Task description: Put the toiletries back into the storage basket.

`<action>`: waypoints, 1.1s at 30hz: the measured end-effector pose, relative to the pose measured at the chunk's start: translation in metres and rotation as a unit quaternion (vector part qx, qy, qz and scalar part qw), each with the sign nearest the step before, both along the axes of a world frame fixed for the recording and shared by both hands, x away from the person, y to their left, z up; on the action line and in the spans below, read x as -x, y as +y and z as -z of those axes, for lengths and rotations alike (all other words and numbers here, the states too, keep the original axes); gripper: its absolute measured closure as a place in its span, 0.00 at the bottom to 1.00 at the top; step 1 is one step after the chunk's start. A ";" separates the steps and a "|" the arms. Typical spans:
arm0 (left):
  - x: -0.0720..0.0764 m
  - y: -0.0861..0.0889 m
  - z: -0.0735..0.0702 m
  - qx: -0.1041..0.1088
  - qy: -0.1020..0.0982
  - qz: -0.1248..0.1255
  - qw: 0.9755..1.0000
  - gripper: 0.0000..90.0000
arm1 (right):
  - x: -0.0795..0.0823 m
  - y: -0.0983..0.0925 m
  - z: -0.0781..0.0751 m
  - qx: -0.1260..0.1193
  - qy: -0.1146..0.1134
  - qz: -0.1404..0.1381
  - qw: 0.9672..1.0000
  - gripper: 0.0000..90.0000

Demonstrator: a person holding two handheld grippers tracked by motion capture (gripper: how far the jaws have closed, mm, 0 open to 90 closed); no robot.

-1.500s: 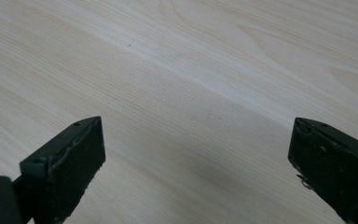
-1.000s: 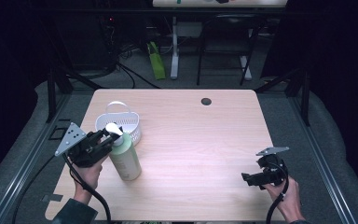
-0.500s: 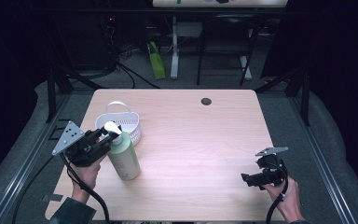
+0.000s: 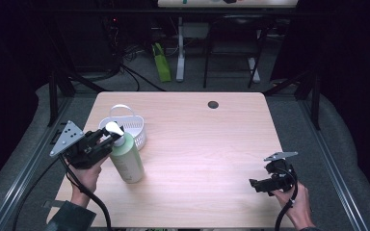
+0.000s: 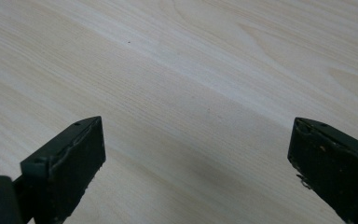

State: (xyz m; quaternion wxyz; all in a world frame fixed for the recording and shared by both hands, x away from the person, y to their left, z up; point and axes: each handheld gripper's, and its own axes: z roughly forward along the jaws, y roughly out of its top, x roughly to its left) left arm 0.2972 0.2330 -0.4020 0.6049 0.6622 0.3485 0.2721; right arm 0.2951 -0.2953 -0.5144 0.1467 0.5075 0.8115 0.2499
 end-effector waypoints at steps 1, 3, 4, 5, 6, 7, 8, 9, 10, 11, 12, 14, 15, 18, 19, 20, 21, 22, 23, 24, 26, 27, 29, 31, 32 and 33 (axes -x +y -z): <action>0.000 0.000 -0.001 -0.002 0.001 0.000 1.000 0.75 | 0.000 0.000 0.000 0.000 0.000 0.000 1.000 0.04; 0.000 0.001 -0.004 -0.002 -0.002 0.000 1.000 0.75 | 0.000 0.000 0.000 0.000 0.000 0.000 1.000 0.04; 0.000 0.001 -0.005 0.000 -0.002 0.001 1.000 0.74 | 0.000 0.000 0.000 0.000 0.000 0.000 1.000 0.04; 0.000 0.001 -0.006 0.000 -0.003 0.001 1.000 0.75 | 0.000 0.000 0.000 0.000 -0.001 0.000 1.000 0.04; 0.000 0.001 -0.008 -0.001 -0.003 0.000 1.000 0.74 | 0.000 0.000 0.000 0.000 -0.001 0.000 1.000 0.04; -0.001 0.001 -0.009 0.000 -0.004 0.001 1.000 0.75 | 0.000 0.000 0.000 0.000 0.000 0.000 1.000 0.04; -0.001 0.002 -0.010 0.001 -0.005 0.000 1.000 0.75 | 0.000 0.000 0.000 0.000 -0.001 0.000 1.000 0.04; -0.001 0.002 -0.011 0.001 -0.005 0.000 1.000 0.75 | 0.000 0.000 0.000 0.001 0.000 0.000 1.000 0.04; -0.001 0.002 -0.012 0.003 -0.007 0.000 1.000 0.74 | 0.000 0.000 0.000 0.001 0.000 0.000 1.000 0.04; -0.001 0.002 -0.012 0.002 -0.007 0.001 1.000 0.75 | 0.000 0.000 0.000 0.001 0.000 0.000 1.000 0.04; -0.001 0.002 -0.014 0.002 -0.009 0.001 1.000 0.74 | 0.000 0.000 0.000 0.001 0.000 0.000 1.000 0.04; -0.001 0.002 -0.015 0.001 -0.008 0.000 1.000 0.75 | 0.000 0.000 0.000 0.001 -0.001 0.000 1.000 0.04; -0.001 0.003 -0.016 0.002 -0.009 0.001 1.000 0.75 | 0.000 0.000 0.000 0.001 -0.001 0.000 1.000 0.04; -0.001 0.003 -0.020 0.004 -0.011 0.001 1.000 0.75 | 0.000 0.000 0.000 0.001 -0.001 0.000 1.000 0.04; -0.001 0.003 -0.021 0.004 -0.013 0.002 1.000 0.75 | 0.000 0.000 0.000 0.001 -0.001 0.000 1.000 0.04; -0.001 0.003 -0.022 0.004 -0.013 0.001 1.000 0.75 | 0.000 0.000 0.000 0.001 -0.001 0.000 1.000 0.04; -0.001 0.003 -0.024 0.005 -0.015 0.003 1.000 0.75 | 0.000 0.000 -0.001 0.000 -0.001 0.000 1.000 0.04; -0.001 0.003 -0.025 0.004 -0.015 0.002 1.000 0.75 | 0.000 0.000 -0.001 0.000 -0.001 0.001 1.000 0.04; -0.001 0.002 -0.026 0.004 -0.016 0.003 1.000 0.75 | 0.000 0.000 -0.001 0.000 -0.001 0.000 1.000 0.04; -0.001 0.002 -0.027 0.004 -0.016 0.003 1.000 0.75 | 0.000 0.000 0.000 0.000 -0.001 0.000 1.000 0.04; -0.002 0.002 -0.029 0.004 -0.018 0.004 1.000 0.75 | 0.000 0.000 0.000 0.000 -0.001 0.001 1.000 0.04; -0.002 0.001 -0.030 0.005 -0.019 0.004 1.000 0.75 | 0.000 0.000 0.000 -0.001 -0.001 0.001 1.000 0.04; -0.002 0.001 -0.032 0.004 -0.020 0.005 1.000 0.75 | 0.000 0.000 0.000 -0.001 -0.001 0.000 1.000 0.04; -0.002 0.000 -0.034 0.004 -0.020 0.006 1.000 0.75 | 0.000 0.000 0.000 -0.001 -0.001 0.001 1.000 0.04; -0.003 0.000 -0.035 0.005 -0.022 0.006 1.000 0.75 | 0.000 0.000 0.000 -0.001 -0.001 0.001 1.000 0.04; -0.003 0.000 -0.037 0.004 -0.023 0.007 1.000 0.75 | 0.000 0.000 0.000 -0.001 -0.001 0.001 1.000 0.04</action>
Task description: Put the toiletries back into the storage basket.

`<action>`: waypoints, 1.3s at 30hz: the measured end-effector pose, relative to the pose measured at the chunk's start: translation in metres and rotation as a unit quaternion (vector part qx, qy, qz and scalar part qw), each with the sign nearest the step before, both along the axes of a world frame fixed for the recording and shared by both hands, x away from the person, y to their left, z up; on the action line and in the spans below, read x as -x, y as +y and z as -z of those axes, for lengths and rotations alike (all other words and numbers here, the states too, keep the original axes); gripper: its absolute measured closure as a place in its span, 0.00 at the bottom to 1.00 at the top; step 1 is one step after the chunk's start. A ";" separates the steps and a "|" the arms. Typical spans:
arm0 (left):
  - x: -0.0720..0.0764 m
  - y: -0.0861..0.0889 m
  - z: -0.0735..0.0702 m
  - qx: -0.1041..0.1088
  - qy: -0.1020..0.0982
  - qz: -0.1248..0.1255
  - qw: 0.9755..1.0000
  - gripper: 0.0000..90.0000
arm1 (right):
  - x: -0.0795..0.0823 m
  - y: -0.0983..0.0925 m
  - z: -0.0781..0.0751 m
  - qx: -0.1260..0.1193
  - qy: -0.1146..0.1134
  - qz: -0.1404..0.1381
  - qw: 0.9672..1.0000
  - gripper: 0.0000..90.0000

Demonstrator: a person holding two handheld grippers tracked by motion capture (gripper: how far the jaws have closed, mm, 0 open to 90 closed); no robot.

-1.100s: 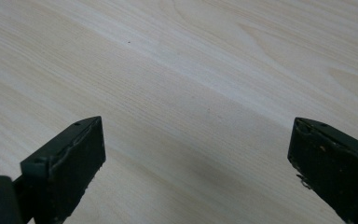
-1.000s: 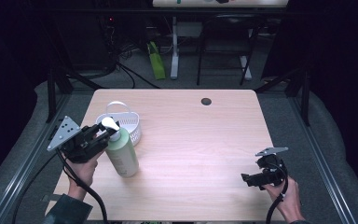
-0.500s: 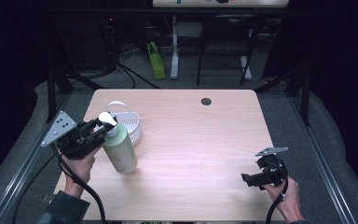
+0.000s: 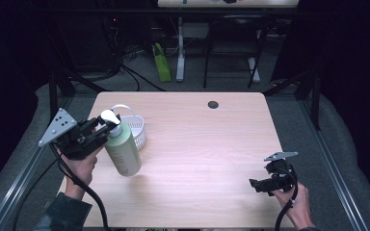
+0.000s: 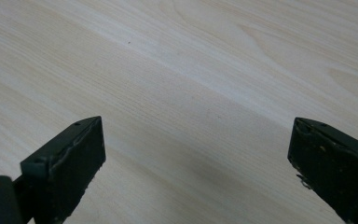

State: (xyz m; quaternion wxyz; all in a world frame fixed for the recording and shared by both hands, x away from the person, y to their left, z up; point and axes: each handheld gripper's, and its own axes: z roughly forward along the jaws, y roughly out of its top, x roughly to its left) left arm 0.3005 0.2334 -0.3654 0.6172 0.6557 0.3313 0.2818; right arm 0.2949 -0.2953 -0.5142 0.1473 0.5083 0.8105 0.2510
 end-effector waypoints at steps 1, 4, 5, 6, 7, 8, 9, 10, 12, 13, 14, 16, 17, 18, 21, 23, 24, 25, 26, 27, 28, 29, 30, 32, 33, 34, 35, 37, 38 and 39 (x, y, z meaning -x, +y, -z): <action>0.000 0.000 -0.001 0.001 0.000 -0.001 1.000 0.75 | 0.000 0.000 0.000 0.000 0.000 0.000 1.000 0.04; -0.001 0.000 -0.004 0.000 -0.002 -0.001 1.000 0.75 | 0.000 0.000 0.000 0.001 0.000 0.001 1.000 0.04; -0.002 0.000 -0.005 0.000 -0.002 -0.002 1.000 0.75 | 0.000 0.000 0.000 0.001 0.000 0.001 1.000 0.04; -0.002 0.000 -0.006 -0.001 -0.004 -0.002 1.000 0.75 | 0.000 0.000 0.000 0.000 0.000 0.000 1.000 0.04; -0.002 0.000 -0.008 0.000 -0.005 -0.002 1.000 0.75 | 0.000 0.000 0.000 0.000 0.000 0.000 1.000 0.04; -0.002 0.000 -0.009 0.000 -0.005 -0.003 1.000 0.75 | 0.000 0.000 0.000 0.000 0.000 0.000 1.000 0.04; -0.003 0.000 -0.010 0.001 -0.007 -0.003 1.000 0.75 | 0.000 0.000 0.000 0.000 0.000 0.000 1.000 0.04; -0.003 0.000 -0.012 0.002 -0.008 -0.003 1.000 0.75 | 0.000 0.000 0.000 0.000 0.000 0.000 1.000 0.04; -0.004 0.000 -0.015 0.002 -0.010 -0.003 1.000 0.75 | 0.000 0.000 0.000 0.000 0.000 0.000 1.000 0.04; -0.004 0.001 -0.016 0.002 -0.010 -0.003 1.000 0.75 | 0.000 0.000 0.000 0.000 0.000 -0.001 1.000 0.04; -0.005 0.001 -0.018 0.004 -0.010 -0.003 1.000 0.75 | 0.000 0.000 0.000 0.000 0.001 -0.001 1.000 0.04; -0.006 0.001 -0.020 0.004 -0.011 -0.003 1.000 0.75 | 0.000 0.000 0.001 0.000 0.001 -0.001 1.000 0.04; -0.007 0.001 -0.022 0.004 -0.011 -0.003 1.000 0.75 | 0.000 0.000 0.001 0.000 0.001 0.000 1.000 0.04; -0.007 0.002 -0.023 0.004 -0.011 -0.003 1.000 0.75 | 0.000 0.000 0.001 0.000 0.001 0.000 1.000 0.04; -0.009 0.002 -0.029 0.003 -0.012 -0.004 1.000 0.75 | 0.000 0.000 0.001 0.000 0.001 0.000 1.000 0.04; -0.009 0.002 -0.032 0.003 -0.015 -0.005 1.000 0.75 | 0.000 0.000 0.001 0.000 0.002 -0.001 1.000 0.04; -0.010 0.003 -0.034 0.005 -0.016 -0.006 1.000 0.75 | 0.000 0.000 0.001 0.000 0.002 -0.001 1.000 0.04; -0.010 0.003 -0.036 0.005 -0.016 -0.006 1.000 0.75 | 0.000 0.000 0.001 0.000 0.002 -0.001 1.000 0.04; -0.010 0.004 -0.038 0.006 -0.018 -0.007 1.000 0.75 | 0.000 0.000 0.001 0.001 0.002 -0.001 1.000 0.04; -0.010 0.004 -0.040 0.005 -0.020 -0.008 1.000 0.75 | 0.000 0.000 0.001 0.001 0.002 -0.001 1.000 0.04; -0.011 0.004 -0.042 0.004 -0.022 -0.008 1.000 0.75 | 0.000 -0.001 0.001 0.002 0.001 -0.001 1.000 0.04; -0.011 0.005 -0.043 0.003 -0.023 -0.008 1.000 0.75 | 0.000 -0.001 0.001 0.002 0.001 0.000 1.000 0.04; -0.011 0.005 -0.046 0.003 -0.026 -0.009 1.000 0.75 | 0.000 -0.001 0.001 0.002 0.001 0.000 1.000 0.04; -0.012 0.006 -0.050 0.005 -0.028 -0.010 1.000 0.75 | 0.000 0.000 0.001 0.001 0.002 -0.001 1.000 0.04; -0.013 0.006 -0.052 0.004 -0.030 -0.010 0.999 0.75 | 0.000 0.000 0.001 0.001 0.002 -0.001 1.000 0.04; -0.014 0.006 -0.054 0.003 -0.032 -0.012 0.999 0.75 | 0.000 0.000 0.001 0.001 0.003 -0.001 1.000 0.04; -0.015 0.007 -0.056 0.004 -0.033 -0.012 0.999 0.75 | -0.001 0.000 0.002 0.001 0.003 -0.001 1.000 0.04; -0.018 0.007 -0.060 0.003 -0.033 -0.012 0.999 0.75 | -0.001 0.000 0.002 0.002 0.003 -0.002 1.000 0.04; -0.020 0.007 -0.062 0.004 -0.034 -0.012 0.999 0.75 | -0.001 0.000 0.002 0.002 0.003 -0.002 1.000 0.04; -0.021 0.007 -0.063 0.005 -0.033 -0.012 0.999 0.75 | -0.001 0.000 0.002 0.003 0.003 -0.002 1.000 0.04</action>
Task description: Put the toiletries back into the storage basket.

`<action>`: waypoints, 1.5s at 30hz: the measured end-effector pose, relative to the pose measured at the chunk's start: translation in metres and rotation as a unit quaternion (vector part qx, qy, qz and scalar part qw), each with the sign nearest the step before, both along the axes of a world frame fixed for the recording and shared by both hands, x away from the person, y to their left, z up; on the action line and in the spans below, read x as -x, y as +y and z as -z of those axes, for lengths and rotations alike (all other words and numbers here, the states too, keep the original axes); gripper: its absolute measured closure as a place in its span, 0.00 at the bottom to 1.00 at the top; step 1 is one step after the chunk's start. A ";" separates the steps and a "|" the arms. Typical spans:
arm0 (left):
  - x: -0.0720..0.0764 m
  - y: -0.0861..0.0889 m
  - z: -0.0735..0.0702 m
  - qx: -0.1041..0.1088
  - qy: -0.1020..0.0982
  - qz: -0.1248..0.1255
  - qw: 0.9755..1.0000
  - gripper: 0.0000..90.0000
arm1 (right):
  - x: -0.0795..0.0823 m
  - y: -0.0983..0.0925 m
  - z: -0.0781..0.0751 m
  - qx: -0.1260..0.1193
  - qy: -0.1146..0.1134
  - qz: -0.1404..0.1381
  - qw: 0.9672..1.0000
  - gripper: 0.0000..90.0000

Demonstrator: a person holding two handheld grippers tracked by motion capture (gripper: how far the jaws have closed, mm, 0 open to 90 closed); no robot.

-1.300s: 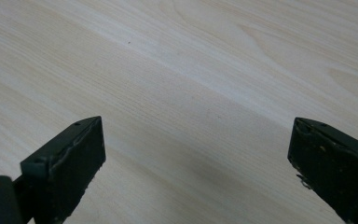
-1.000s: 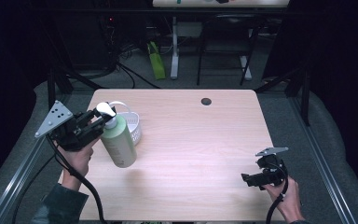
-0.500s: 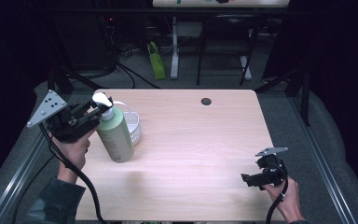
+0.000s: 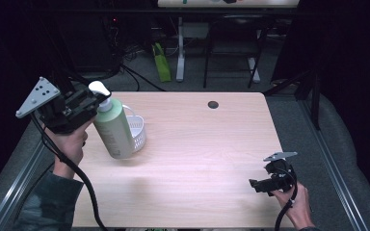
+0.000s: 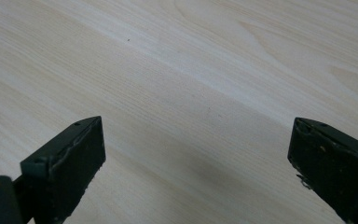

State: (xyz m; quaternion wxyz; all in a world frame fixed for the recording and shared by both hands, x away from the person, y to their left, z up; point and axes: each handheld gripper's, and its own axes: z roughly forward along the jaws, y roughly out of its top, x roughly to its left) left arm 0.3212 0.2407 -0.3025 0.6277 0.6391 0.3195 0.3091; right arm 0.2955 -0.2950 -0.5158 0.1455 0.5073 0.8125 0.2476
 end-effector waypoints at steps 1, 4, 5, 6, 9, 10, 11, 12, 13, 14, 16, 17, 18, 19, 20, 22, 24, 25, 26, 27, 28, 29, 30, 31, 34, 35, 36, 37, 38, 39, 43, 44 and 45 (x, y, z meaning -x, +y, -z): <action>-0.002 0.000 -0.002 -0.002 -0.001 -0.002 1.000 0.75 | 0.000 0.000 0.000 0.000 0.000 0.000 1.000 0.04; -0.006 0.001 -0.006 0.001 -0.002 -0.005 1.000 0.75 | 0.000 0.000 0.000 0.000 -0.001 0.000 1.000 0.04; -0.007 0.002 -0.007 0.002 -0.003 -0.007 1.000 0.75 | 0.000 -0.001 0.000 -0.001 -0.001 0.001 1.000 0.04; -0.008 0.002 -0.008 0.005 -0.003 -0.007 1.000 0.75 | 0.000 -0.001 0.000 0.000 -0.001 0.001 1.000 0.04; -0.011 0.003 -0.011 0.006 -0.005 -0.008 1.000 0.75 | 0.000 -0.001 0.000 0.000 -0.001 0.001 1.000 0.04; -0.011 0.003 -0.012 0.005 -0.005 -0.008 1.000 0.75 | 0.000 0.000 0.000 0.000 -0.001 0.001 1.000 0.04; -0.012 0.003 -0.013 0.002 -0.005 -0.009 1.000 0.75 | 0.000 0.000 0.000 0.000 -0.001 0.001 1.000 0.04; -0.013 0.003 -0.014 0.002 -0.005 -0.009 1.000 0.75 | 0.000 0.000 0.000 0.000 -0.001 0.000 1.000 0.04; -0.015 0.003 -0.014 0.000 -0.005 -0.010 1.000 0.75 | 0.000 0.000 0.000 0.000 -0.001 0.000 1.000 0.04; -0.016 0.003 -0.015 0.001 -0.005 -0.010 1.000 0.75 | 0.000 0.000 0.000 0.001 0.000 0.000 1.000 0.04; -0.018 0.003 -0.016 0.000 -0.004 -0.012 1.000 0.75 | 0.000 0.000 0.000 0.000 0.000 0.001 1.000 0.04; -0.020 0.004 -0.016 0.001 -0.005 -0.014 1.000 0.75 | 0.000 0.000 0.000 0.000 0.000 0.001 1.000 0.04; -0.021 0.003 -0.017 0.000 -0.005 -0.014 1.000 0.75 | 0.000 0.000 0.000 0.000 -0.001 0.000 1.000 0.04; -0.022 0.003 -0.017 -0.001 -0.004 -0.015 1.000 0.75 | 0.000 -0.001 0.000 -0.001 -0.002 0.000 1.000 0.04; -0.023 0.003 -0.018 -0.002 -0.005 -0.016 1.000 0.75 | 0.000 -0.001 0.000 0.000 -0.001 0.001 1.000 0.04; -0.025 0.002 -0.019 -0.006 -0.005 -0.018 1.000 0.75 | 0.000 -0.001 0.000 -0.001 -0.001 0.001 1.000 0.04; -0.027 0.002 -0.020 -0.007 -0.005 -0.019 1.000 0.75 | 0.000 -0.001 0.000 -0.002 -0.001 0.001 1.000 0.04; -0.028 0.002 -0.021 -0.008 -0.006 -0.020 1.000 0.75 | 0.000 -0.001 0.000 -0.001 -0.001 0.000 1.000 0.04; -0.029 0.002 -0.022 -0.009 -0.007 -0.021 1.000 0.75 | 0.000 0.000 0.001 -0.001 0.000 0.001 1.000 0.04; -0.030 0.002 -0.022 -0.008 -0.008 -0.021 1.000 0.75 | 0.000 0.000 0.001 -0.001 0.001 0.000 1.000 0.04; -0.031 0.002 -0.023 -0.008 -0.007 -0.022 1.000 0.75 | 0.000 0.000 0.001 -0.001 0.001 0.000 1.000 0.04; -0.032 0.003 -0.023 -0.009 -0.008 -0.024 1.000 0.75 | 0.000 0.000 0.001 -0.001 0.001 0.000 1.000 0.04; -0.033 0.003 -0.023 -0.009 -0.008 -0.025 1.000 0.75 | 0.000 0.000 0.001 -0.001 0.001 0.000 1.000 0.04; -0.035 0.003 -0.024 -0.008 -0.008 -0.026 1.000 0.75 | 0.000 0.000 0.001 -0.001 0.001 0.000 1.000 0.04; -0.039 0.003 -0.024 -0.007 -0.009 -0.034 0.999 0.75 | 0.000 0.000 0.001 -0.003 0.002 0.002 1.000 0.04; -0.039 0.003 -0.024 -0.007 -0.009 -0.035 0.999 0.75 | 0.000 0.000 0.001 -0.003 0.002 0.001 1.000 0.04; -0.041 0.003 -0.024 -0.009 -0.009 -0.036 0.999 0.75 | 0.000 0.000 0.001 -0.001 0.001 -0.001 1.000 0.04; -0.042 0.003 -0.023 -0.007 -0.009 -0.037 0.999 0.75 | 0.000 0.000 0.001 -0.003 0.001 -0.001 1.000 0.04; -0.043 0.003 -0.023 -0.007 -0.008 -0.038 0.999 0.75 | 0.000 0.000 0.001 -0.002 0.001 -0.001 1.000 0.04; -0.045 0.004 -0.023 -0.005 -0.008 -0.040 0.999 0.75 | 0.000 0.000 0.001 -0.002 0.000 -0.001 1.000 0.04; -0.050 0.005 -0.022 0.001 -0.005 -0.043 0.999 0.75 | 0.000 0.000 0.000 -0.002 -0.002 -0.001 1.000 0.04; -0.051 0.005 -0.022 0.000 -0.005 -0.044 0.999 0.75 | 0.000 0.000 0.000 -0.002 -0.002 -0.001 1.000 0.04; -0.052 0.004 -0.022 0.000 -0.005 -0.045 0.999 0.75 | 0.000 -0.001 0.000 -0.001 -0.002 -0.002 1.000 0.04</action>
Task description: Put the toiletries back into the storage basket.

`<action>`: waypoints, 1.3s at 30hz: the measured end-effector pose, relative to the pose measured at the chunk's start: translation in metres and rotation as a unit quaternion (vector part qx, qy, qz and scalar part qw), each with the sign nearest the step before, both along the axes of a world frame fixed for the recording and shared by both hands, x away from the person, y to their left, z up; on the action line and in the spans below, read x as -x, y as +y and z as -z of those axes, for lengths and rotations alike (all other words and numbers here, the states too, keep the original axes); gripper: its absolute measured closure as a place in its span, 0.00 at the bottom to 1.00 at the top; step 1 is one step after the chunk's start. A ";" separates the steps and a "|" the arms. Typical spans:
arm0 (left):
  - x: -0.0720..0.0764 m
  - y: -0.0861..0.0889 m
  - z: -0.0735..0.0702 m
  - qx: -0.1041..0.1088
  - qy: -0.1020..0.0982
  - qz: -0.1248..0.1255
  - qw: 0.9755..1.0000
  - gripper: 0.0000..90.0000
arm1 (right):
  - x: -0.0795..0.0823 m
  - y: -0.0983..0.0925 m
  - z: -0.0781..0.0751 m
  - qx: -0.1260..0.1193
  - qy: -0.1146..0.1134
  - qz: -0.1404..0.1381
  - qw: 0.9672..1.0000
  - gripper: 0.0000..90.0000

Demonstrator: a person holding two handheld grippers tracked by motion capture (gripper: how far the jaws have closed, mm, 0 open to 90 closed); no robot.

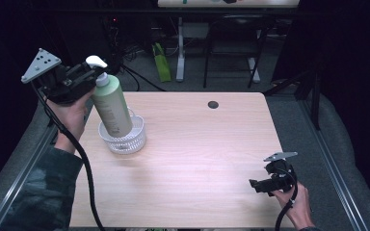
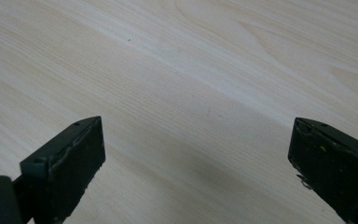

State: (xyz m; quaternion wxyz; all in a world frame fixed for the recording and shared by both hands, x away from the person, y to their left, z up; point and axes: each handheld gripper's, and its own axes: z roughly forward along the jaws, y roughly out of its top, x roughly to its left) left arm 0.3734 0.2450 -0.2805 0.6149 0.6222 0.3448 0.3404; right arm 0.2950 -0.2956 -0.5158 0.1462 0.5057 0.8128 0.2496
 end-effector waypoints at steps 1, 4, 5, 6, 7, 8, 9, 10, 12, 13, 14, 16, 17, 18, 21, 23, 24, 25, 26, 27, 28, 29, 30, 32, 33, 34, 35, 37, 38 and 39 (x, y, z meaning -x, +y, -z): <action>-0.001 0.000 0.000 0.000 0.000 0.000 1.000 0.75 | 0.000 0.000 0.000 0.000 0.000 0.000 1.000 0.04; -0.003 -0.001 -0.002 -0.003 -0.004 -0.002 1.000 0.75 | 0.000 0.000 0.000 0.001 0.000 0.000 1.000 0.04; -0.004 -0.001 -0.003 -0.004 -0.005 -0.004 1.000 0.75 | 0.000 0.000 0.000 0.001 0.000 0.000 1.000 0.04; -0.006 -0.001 -0.003 -0.002 -0.004 -0.003 1.000 0.75 | 0.000 0.000 0.000 0.000 -0.001 0.000 1.000 0.04; -0.007 -0.001 -0.004 -0.003 -0.003 -0.005 1.000 0.75 | 0.000 0.000 0.000 0.000 -0.001 0.000 1.000 0.04; -0.008 -0.001 -0.004 -0.002 -0.004 -0.006 1.000 0.75 | 0.000 0.000 -0.001 0.000 -0.001 0.000 1.000 0.04; -0.009 -0.001 -0.004 -0.002 -0.003 -0.007 1.000 0.75 | 0.000 0.000 -0.001 0.000 -0.001 0.000 1.000 0.04; -0.009 -0.001 -0.004 -0.002 -0.003 -0.008 1.000 0.75 | 0.000 0.000 -0.001 0.000 -0.001 0.001 1.000 0.04; -0.011 0.000 -0.003 -0.003 -0.004 -0.010 1.000 0.75 | 0.000 0.000 -0.001 0.000 -0.001 0.001 1.000 0.04; -0.012 0.000 -0.003 0.001 -0.004 -0.011 1.000 0.75 | 0.000 0.000 -0.001 0.000 -0.002 0.000 1.000 0.04; -0.013 0.000 -0.002 0.001 -0.003 -0.012 1.000 0.75 | 0.000 0.000 -0.001 0.001 -0.002 0.000 1.000 0.04; -0.016 0.001 0.000 0.003 0.000 -0.014 1.000 0.75 | 0.000 0.000 -0.001 0.001 -0.001 -0.001 1.000 0.04; -0.016 0.001 0.001 0.002 0.001 -0.015 1.000 0.75 | 0.000 0.001 0.000 0.000 0.000 0.000 1.000 0.04; -0.018 0.001 0.002 0.002 0.002 -0.016 1.000 0.75 | 0.000 0.001 0.000 0.000 0.000 0.000 1.000 0.04; -0.022 0.001 0.005 0.003 0.005 -0.019 1.000 0.75 | 0.000 0.001 0.000 0.000 0.000 0.001 1.000 0.04; -0.025 0.002 0.007 0.006 0.007 -0.022 1.000 0.75 | 0.000 0.001 0.000 0.000 0.000 0.001 1.000 0.04; -0.026 0.002 0.008 0.007 0.007 -0.023 1.000 0.75 | 0.000 0.000 0.000 0.000 0.000 0.000 1.000 0.04; -0.027 0.003 0.008 0.008 0.007 -0.024 1.000 0.75 | 0.000 0.001 0.000 0.000 0.000 0.000 1.000 0.04; -0.028 0.003 0.009 0.008 0.008 -0.024 1.000 0.75 | 0.000 0.000 0.000 -0.001 -0.001 0.000 1.000 0.04; -0.029 0.003 0.009 0.007 0.008 -0.026 1.000 0.75 | 0.000 0.000 0.000 -0.001 -0.001 0.000 1.000 0.04; -0.030 0.003 0.010 0.008 0.008 -0.027 1.000 0.75 | 0.000 0.000 -0.001 0.000 -0.001 0.000 1.000 0.04; -0.031 0.003 0.010 0.006 0.007 -0.028 1.000 0.75 | 0.000 0.000 -0.001 0.000 -0.001 0.000 1.000 0.04; -0.032 0.002 0.010 0.006 0.007 -0.029 1.000 0.75 | 0.000 0.000 -0.001 0.000 -0.001 0.000 1.000 0.04; -0.034 0.002 0.011 0.003 0.006 -0.032 0.999 0.75 | 0.000 0.000 -0.001 0.000 -0.001 0.000 1.000 0.04; -0.034 0.002 0.012 0.001 0.006 -0.032 0.999 0.75 | 0.000 0.001 -0.001 0.000 -0.001 0.000 1.000 0.04; -0.035 0.002 0.013 -0.001 0.007 -0.034 0.999 0.75 | 0.000 0.001 -0.001 0.000 -0.001 0.000 1.000 0.04; -0.035 0.002 0.014 0.000 0.006 -0.035 0.999 0.75 | 0.000 0.001 -0.001 0.002 -0.002 0.000 1.000 0.04; -0.037 0.003 0.016 0.001 0.005 -0.038 0.999 0.75 | 0.000 0.001 -0.001 0.002 -0.002 0.000 1.000 0.04; -0.037 0.004 0.017 0.002 0.007 -0.039 0.999 0.75 | 0.000 0.001 -0.001 0.001 -0.001 0.000 1.000 0.04; -0.038 0.005 0.018 0.003 0.007 -0.041 0.999 0.75 | 0.000 0.001 -0.001 0.000 -0.001 0.000 1.000 0.04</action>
